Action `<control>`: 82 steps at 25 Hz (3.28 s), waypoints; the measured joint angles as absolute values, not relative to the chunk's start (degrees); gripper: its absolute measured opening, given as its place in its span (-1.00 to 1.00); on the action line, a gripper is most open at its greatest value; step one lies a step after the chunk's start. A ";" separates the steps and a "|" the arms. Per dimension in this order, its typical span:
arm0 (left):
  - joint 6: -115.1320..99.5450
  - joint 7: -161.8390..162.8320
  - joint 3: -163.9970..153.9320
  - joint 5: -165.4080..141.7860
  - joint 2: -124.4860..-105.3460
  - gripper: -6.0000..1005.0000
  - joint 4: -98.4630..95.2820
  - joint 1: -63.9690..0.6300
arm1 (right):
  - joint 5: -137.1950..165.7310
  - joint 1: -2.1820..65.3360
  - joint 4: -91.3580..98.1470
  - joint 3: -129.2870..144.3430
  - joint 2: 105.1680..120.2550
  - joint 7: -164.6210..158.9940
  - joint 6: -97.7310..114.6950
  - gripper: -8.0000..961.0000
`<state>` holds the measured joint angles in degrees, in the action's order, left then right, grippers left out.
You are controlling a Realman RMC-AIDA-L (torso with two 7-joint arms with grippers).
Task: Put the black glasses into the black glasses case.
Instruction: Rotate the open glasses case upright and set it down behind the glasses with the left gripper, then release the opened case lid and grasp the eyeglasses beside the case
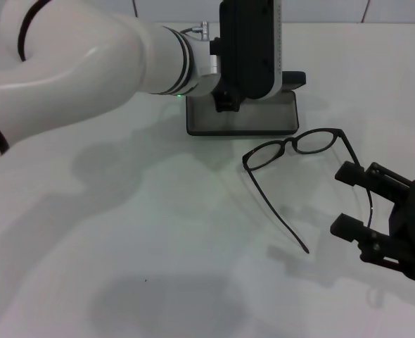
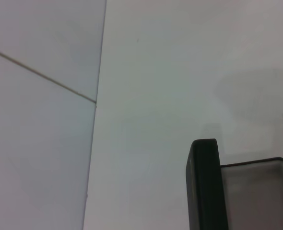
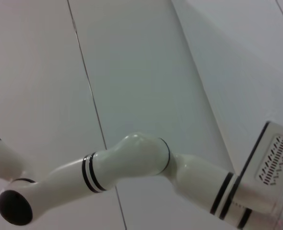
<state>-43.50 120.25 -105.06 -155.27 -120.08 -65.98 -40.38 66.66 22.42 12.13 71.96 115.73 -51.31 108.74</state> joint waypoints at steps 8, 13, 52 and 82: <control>-40.89 117.24 -104.56 -152.37 -119.89 -0.56 -63.59 -39.94 | 66.67 22.40 12.04 71.76 115.75 -50.82 106.55 0.61; -41.03 116.24 -103.62 -152.12 -119.83 -0.55 -62.39 -40.36 | 66.70 22.73 12.27 71.72 115.76 -50.80 105.07 0.61; -57.28 109.80 -77.97 -103.64 -119.86 -0.23 -91.21 -6.04 | 112.52 31.20 75.46 68.69 113.70 -108.58 101.00 0.43; -90.38 69.69 -58.89 -72.96 -119.56 -0.27 -35.77 -7.70 | 149.36 58.94 58.91 81.63 115.84 -101.86 87.56 0.06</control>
